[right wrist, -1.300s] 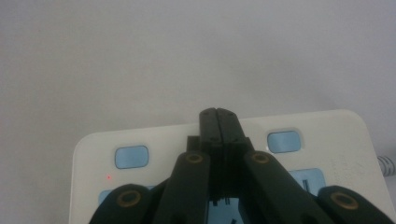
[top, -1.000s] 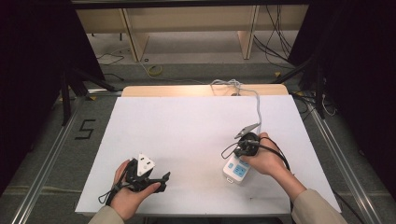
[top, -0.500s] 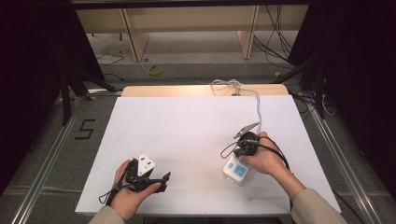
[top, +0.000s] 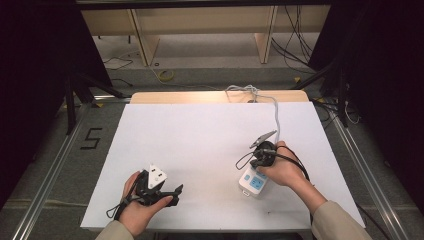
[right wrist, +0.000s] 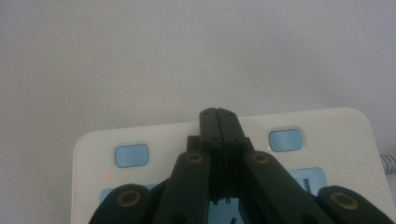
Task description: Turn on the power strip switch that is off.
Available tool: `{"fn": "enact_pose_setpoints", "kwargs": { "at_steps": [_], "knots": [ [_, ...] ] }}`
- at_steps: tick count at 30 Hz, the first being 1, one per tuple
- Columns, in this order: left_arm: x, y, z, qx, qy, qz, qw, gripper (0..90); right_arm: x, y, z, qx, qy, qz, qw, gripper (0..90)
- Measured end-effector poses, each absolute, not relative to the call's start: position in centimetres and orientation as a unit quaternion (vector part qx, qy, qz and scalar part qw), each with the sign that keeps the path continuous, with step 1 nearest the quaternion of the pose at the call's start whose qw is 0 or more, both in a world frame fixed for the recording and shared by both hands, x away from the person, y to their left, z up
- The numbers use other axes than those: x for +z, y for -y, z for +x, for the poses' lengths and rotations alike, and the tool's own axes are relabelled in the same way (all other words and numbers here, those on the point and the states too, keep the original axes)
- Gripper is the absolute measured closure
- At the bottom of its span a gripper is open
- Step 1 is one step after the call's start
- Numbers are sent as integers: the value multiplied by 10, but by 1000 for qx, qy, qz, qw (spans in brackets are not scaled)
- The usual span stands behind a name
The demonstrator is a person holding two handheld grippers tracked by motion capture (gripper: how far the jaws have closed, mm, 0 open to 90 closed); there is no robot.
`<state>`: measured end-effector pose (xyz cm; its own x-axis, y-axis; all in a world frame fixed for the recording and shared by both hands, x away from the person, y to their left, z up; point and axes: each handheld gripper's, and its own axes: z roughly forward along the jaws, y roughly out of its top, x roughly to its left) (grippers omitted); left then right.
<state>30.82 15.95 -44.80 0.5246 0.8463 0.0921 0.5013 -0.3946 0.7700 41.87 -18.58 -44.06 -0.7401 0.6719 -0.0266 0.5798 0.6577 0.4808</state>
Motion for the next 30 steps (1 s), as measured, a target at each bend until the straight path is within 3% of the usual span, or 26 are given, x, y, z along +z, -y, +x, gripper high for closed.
{"fn": "enact_pose_setpoints", "kwargs": {
  "at_steps": [30],
  "knots": [
    [-448,-159,308,243,-421,799,354,159,-441,188,418,238,-900,351,100,900]
  ]
}}
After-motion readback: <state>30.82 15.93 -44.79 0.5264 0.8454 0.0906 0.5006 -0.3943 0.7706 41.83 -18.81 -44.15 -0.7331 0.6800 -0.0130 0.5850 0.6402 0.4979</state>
